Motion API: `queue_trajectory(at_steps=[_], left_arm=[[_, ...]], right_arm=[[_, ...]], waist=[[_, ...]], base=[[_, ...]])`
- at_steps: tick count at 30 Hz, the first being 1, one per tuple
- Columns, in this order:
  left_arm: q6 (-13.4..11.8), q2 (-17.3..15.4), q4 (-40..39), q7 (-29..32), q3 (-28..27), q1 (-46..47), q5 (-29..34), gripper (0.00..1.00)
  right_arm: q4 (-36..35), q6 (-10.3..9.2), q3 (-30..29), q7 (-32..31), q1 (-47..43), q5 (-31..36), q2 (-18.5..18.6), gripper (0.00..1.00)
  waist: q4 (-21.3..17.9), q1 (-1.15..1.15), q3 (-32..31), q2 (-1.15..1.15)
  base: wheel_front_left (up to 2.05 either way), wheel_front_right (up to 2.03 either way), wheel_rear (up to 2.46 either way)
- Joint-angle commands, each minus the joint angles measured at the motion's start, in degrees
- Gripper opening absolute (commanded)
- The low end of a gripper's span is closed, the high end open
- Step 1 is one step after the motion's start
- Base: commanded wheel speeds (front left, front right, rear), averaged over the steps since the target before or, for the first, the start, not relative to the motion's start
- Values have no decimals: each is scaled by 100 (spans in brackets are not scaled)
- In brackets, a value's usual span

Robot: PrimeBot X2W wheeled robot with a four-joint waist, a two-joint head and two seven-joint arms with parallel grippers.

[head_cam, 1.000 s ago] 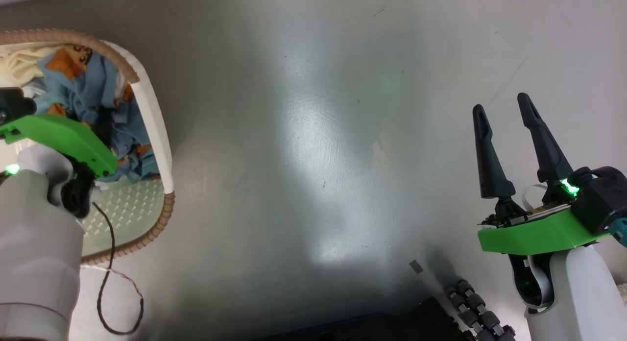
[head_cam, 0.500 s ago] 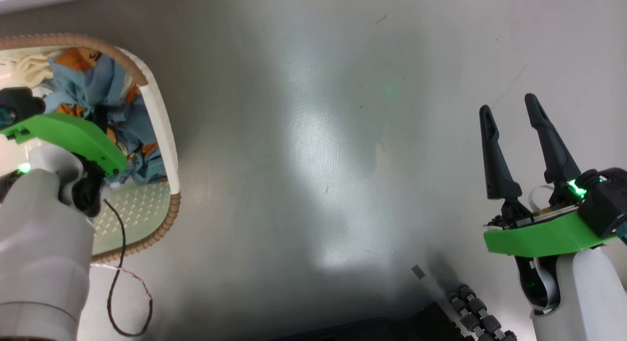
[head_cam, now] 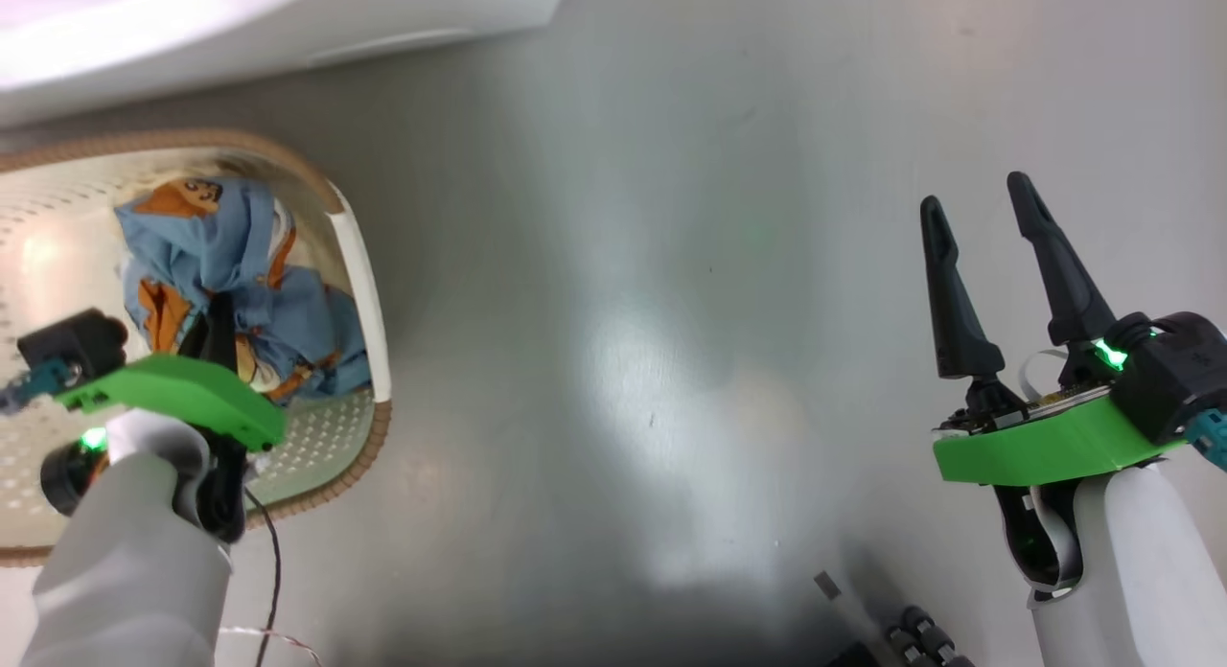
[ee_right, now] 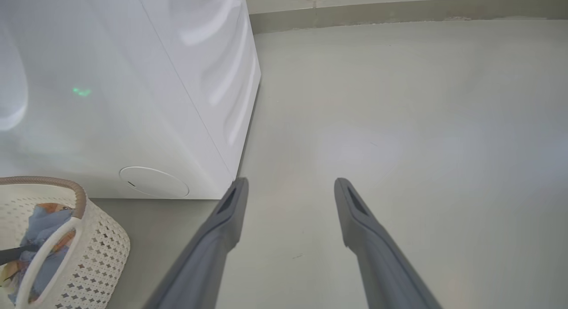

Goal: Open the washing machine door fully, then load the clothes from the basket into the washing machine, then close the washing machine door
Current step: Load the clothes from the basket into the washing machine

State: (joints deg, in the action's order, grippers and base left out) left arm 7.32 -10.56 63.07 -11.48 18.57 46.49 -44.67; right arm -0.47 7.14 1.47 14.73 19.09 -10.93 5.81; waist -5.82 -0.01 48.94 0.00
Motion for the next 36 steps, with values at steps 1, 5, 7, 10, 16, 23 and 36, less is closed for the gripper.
queue_trajectory(at_steps=[1, 5, 7, 10, 16, 23, 36], left_arm=[[16, -189, -88, -156, -90, -344, -61, 0], [16, -191, -249, -318, -68, -618, -114, 0], [16, -179, -364, -342, -55, -781, -92, 0], [16, -206, -734, -349, -219, -1053, 26, 0], [-6, -128, -1483, -351, -794, -1677, 491, 0], [-21, 208, -2428, -351, -1524, -2508, 1148, 0], [8, 634, -4103, -352, -2390, -3751, 2046, 0]], right_arm=[[-56, 35, 173, 27, -100, -81, 31, 100], [43, 35, 233, 27, -108, -74, 47, 100], [106, 35, 239, 27, -133, -89, 44, 100], [202, 35, 282, 27, -171, -113, 42, 100], [317, 35, 367, 27, -234, -118, 26, 100], [490, 35, 471, 27, -361, -146, 6, 100], [751, 35, 536, 27, -811, -189, -70, 100]], waist=[[118, 1, -341, 0], [212, 1, -681, 0], [257, 1, -863, 0], [312, 1, -1124, 0], [371, 1, -1570, 0], [426, 1, -2189, 0], [533, 1, -3301, 0]], base=[[0, 0, 0], [0, 0, 0], [0, 0, 0], [0, 0, 0], [0, 0, 0], [0, 0, 0], [0, 0, 0]])
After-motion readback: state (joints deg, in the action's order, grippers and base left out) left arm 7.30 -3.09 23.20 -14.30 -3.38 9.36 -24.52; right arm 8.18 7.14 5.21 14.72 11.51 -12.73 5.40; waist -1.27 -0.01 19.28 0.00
